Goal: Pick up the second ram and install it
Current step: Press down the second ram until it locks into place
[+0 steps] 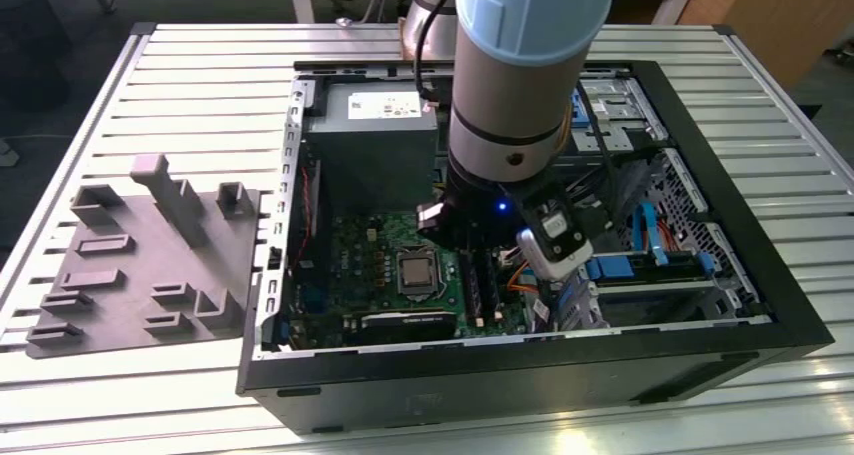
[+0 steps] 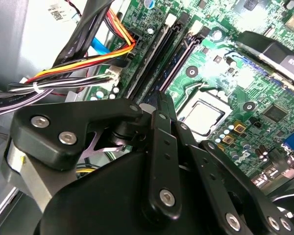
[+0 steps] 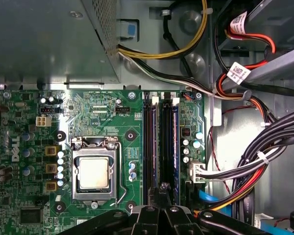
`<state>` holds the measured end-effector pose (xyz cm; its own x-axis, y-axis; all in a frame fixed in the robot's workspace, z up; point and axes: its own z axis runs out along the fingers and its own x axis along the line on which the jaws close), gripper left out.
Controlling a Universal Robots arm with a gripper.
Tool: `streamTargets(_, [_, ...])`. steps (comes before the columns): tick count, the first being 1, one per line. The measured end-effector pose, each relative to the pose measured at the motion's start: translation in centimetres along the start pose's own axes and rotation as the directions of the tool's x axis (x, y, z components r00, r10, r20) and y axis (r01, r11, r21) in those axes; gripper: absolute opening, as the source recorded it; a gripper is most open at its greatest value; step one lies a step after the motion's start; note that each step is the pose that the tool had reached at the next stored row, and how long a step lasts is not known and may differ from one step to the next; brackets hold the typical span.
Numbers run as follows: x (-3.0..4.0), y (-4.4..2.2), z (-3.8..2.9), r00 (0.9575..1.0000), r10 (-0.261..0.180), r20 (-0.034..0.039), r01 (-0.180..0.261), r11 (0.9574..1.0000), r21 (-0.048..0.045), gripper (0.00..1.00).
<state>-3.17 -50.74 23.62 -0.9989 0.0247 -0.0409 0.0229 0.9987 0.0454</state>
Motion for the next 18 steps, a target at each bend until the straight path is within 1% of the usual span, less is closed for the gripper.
streamTargets(18, [-0.01, -0.68, -0.03, 1.0000, 0.000, 0.0000, 0.000, 1.0000, -0.0001, 0.11])
